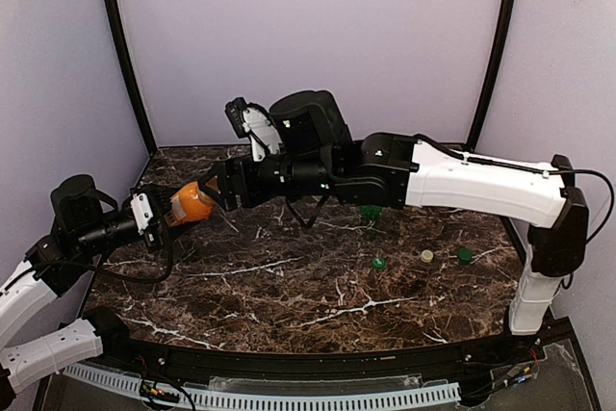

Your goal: Unscrew the bottle caps

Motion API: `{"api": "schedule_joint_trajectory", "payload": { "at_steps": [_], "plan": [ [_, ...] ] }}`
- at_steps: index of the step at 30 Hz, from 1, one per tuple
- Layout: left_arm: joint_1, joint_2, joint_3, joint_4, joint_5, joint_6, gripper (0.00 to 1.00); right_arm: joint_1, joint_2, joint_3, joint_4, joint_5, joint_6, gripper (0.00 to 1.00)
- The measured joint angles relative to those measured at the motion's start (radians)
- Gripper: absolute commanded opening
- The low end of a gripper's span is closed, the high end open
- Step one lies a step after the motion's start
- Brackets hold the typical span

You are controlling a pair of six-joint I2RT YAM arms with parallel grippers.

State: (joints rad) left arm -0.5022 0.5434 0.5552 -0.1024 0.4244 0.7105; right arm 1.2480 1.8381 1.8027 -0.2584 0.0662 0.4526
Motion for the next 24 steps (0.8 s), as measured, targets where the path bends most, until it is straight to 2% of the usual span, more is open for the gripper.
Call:
{"api": "schedule_joint_trajectory", "payload": {
  "at_steps": [8, 15, 24],
  "plan": [
    [0.0, 0.0, -0.001, 0.0, 0.0, 0.007, 0.07, 0.0, 0.047, 0.09, -0.058, 0.003, 0.025, 0.78],
    [0.0, 0.0, -0.001, 0.0, 0.0, 0.012, 0.07, 0.0, 0.08, 0.116, -0.106, -0.014, 0.034, 0.64],
    [0.0, 0.0, -0.008, 0.002, -0.011, 0.018, 0.07, 0.002, 0.081, 0.117, -0.112, -0.05, 0.035, 0.22]
  ]
}}
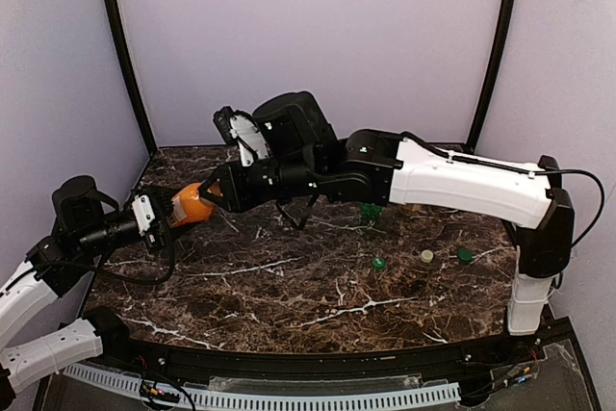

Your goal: Unscrew the bottle caps

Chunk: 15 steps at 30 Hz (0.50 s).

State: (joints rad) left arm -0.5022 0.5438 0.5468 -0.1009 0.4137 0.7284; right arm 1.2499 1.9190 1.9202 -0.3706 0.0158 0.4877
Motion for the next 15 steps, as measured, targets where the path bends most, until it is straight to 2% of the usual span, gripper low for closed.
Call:
{"api": "schedule_joint_trajectory", "payload": {
  "at_steps": [5, 9, 14, 15],
  "plan": [
    [0.0, -0.002, 0.0, 0.002, -0.005, 0.003, 0.07, -0.002, 0.002, 0.005, -0.001, -0.042, -0.03, 0.0],
    [0.0, -0.006, 0.0, 0.002, -0.003, 0.009, 0.07, -0.008, 0.003, 0.007, 0.003, -0.083, -0.136, 0.0],
    [0.003, -0.017, 0.004, -0.058, 0.06, 0.019, 0.07, -0.001, -0.017, -0.035, 0.011, -0.134, -0.48, 0.0],
    [0.005, -0.017, 0.013, -0.142, 0.139, 0.029, 0.07, 0.014, -0.048, -0.096, 0.008, -0.179, -0.741, 0.0]
  ]
}}
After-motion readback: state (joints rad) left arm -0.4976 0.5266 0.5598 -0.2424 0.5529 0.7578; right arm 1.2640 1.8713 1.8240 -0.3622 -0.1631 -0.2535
